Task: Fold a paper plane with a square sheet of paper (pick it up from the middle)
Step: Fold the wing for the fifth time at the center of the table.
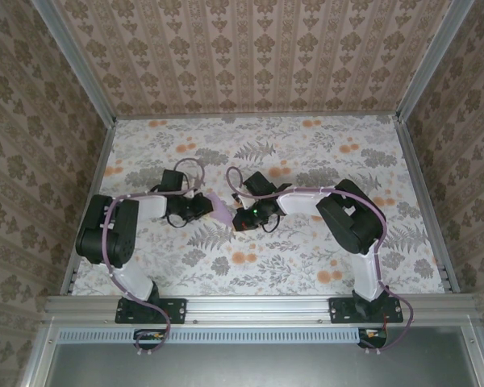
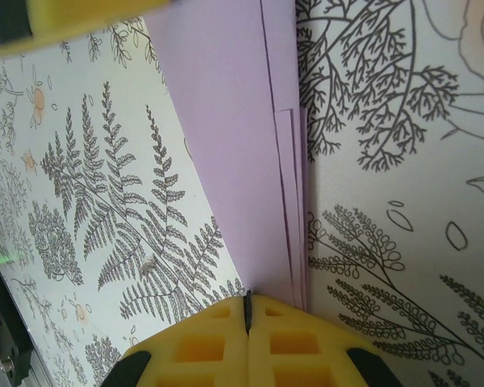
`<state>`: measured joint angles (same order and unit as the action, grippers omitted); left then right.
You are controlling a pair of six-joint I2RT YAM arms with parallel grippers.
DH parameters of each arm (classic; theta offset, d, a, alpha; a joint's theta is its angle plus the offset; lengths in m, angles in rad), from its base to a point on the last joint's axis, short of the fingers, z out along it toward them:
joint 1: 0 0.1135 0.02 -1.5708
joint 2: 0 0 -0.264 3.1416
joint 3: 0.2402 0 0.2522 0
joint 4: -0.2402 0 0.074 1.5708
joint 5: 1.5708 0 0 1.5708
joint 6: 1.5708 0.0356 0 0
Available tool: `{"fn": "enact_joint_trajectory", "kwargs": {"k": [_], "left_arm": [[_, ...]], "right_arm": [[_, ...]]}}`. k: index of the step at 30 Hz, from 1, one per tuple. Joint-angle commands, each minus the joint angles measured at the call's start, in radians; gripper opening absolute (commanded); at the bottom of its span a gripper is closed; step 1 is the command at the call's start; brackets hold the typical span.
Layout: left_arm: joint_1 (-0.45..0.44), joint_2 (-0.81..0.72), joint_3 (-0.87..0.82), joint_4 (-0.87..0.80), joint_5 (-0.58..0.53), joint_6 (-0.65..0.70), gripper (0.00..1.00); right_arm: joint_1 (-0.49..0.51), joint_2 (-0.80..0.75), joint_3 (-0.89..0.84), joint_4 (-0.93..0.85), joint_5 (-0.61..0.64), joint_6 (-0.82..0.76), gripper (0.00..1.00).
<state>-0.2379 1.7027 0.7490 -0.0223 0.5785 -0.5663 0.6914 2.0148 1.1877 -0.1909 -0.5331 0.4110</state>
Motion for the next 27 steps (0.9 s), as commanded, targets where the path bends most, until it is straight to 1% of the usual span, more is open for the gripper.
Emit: {"fn": "enact_joint_trajectory", "kwargs": {"k": [1, 4, 7, 10, 14, 17, 20, 24, 27], "left_arm": [[0.077, 0.029, 0.016, -0.035, -0.106, 0.037, 0.16], [0.135, 0.049, 0.015, -0.025, -0.085, 0.033, 0.15], [0.205, 0.067, 0.013, 0.013, -0.039, 0.003, 0.15], [0.256, 0.064, 0.031, 0.01, -0.036, 0.002, 0.15], [0.279, 0.032, 0.062, 0.003, -0.031, 0.002, 0.15], [0.267, -0.036, 0.061, 0.007, -0.027, -0.007, 0.15], [0.227, -0.133, 0.029, 0.008, -0.029, -0.028, 0.15], [0.144, -0.239, -0.026, 0.007, -0.038, -0.038, 0.14], [0.082, -0.246, -0.046, 0.007, -0.019, -0.025, 0.13]], "right_arm": [[-0.011, 0.014, -0.067, -0.176, 0.041, -0.023, 0.0], [-0.012, 0.012, -0.071, -0.168, 0.037, -0.016, 0.0], [-0.01, 0.012, -0.074, -0.154, 0.03, -0.008, 0.0], [-0.01, 0.016, -0.074, -0.146, 0.027, 0.0, 0.0], [-0.011, 0.009, -0.083, -0.129, 0.022, 0.013, 0.0], [-0.009, 0.001, -0.083, -0.111, 0.008, 0.032, 0.0], [-0.009, -0.012, -0.083, -0.083, -0.007, 0.058, 0.0], [-0.006, -0.019, -0.071, -0.055, -0.019, 0.081, 0.0], [-0.006, -0.023, -0.055, -0.044, -0.019, 0.09, 0.0]]}}
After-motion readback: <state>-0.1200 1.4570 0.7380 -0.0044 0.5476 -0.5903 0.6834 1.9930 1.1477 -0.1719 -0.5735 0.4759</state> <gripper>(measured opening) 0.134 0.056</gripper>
